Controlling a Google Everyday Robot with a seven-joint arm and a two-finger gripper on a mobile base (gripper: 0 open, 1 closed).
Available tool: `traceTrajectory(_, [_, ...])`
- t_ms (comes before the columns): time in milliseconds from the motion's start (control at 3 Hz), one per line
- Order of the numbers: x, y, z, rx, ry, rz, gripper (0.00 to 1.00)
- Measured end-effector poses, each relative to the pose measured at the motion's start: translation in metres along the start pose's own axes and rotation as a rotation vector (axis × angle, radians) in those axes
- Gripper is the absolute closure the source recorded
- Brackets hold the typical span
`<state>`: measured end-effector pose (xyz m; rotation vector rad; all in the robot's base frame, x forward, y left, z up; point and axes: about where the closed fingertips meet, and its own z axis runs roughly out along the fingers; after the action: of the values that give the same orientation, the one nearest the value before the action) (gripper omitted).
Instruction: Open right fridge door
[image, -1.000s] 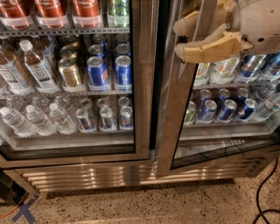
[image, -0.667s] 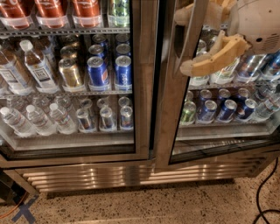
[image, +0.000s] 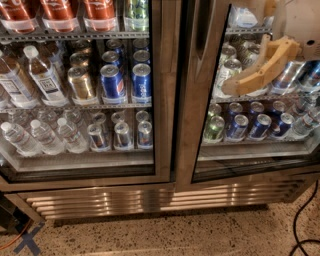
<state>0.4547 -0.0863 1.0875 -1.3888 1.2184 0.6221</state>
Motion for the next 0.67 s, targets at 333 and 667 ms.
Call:
traceTrajectory(333, [-0.018,0.013,-0.018,0.059,0.045,-0.012,0.00])
traceTrajectory(667, [-0.033,0.025,-0.038,0.134,0.101,-0.028,0.00])
